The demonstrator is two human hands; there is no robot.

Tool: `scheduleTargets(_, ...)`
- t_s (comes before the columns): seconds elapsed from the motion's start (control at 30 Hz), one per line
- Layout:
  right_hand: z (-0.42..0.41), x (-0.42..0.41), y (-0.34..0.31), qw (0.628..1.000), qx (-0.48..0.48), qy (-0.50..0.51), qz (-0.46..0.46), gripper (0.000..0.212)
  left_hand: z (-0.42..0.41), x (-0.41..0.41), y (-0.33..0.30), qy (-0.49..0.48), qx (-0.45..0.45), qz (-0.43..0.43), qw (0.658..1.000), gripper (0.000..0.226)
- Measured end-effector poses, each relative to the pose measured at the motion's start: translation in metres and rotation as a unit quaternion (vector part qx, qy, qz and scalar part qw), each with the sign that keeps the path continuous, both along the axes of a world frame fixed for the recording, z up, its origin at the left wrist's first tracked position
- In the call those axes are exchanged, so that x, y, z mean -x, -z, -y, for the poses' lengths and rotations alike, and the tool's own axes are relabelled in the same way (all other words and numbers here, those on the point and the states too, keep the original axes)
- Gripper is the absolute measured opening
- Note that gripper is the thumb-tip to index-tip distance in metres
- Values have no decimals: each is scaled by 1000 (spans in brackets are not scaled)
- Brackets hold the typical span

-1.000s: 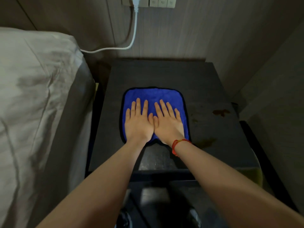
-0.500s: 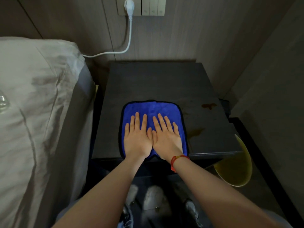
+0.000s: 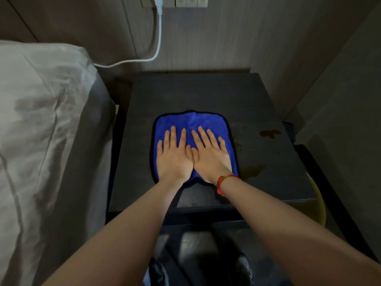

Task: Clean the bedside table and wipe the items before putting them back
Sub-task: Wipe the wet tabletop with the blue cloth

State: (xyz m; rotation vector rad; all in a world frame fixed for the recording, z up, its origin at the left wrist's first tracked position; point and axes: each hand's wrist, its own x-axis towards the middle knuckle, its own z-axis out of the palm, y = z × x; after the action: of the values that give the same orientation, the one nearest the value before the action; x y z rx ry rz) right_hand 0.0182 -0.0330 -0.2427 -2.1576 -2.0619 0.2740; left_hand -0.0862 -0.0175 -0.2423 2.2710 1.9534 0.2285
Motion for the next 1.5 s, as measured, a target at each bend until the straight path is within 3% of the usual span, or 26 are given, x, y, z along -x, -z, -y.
scheduleTargets(0.83,-212,-52,-8,1000,-4,-5,9,54,-211,-50,-7,-2,2,-2,1000,53)
scheduleTargets(1.17,-206,-51,-7,1000,-4,-2,11,53,-205,-52,-7,4,3,-6,1000,53)
scheduleTargets(1.5,-144,-47,-2,1000,3,-4,15,54,-142,-44,-7,21,6,-2,1000,53)
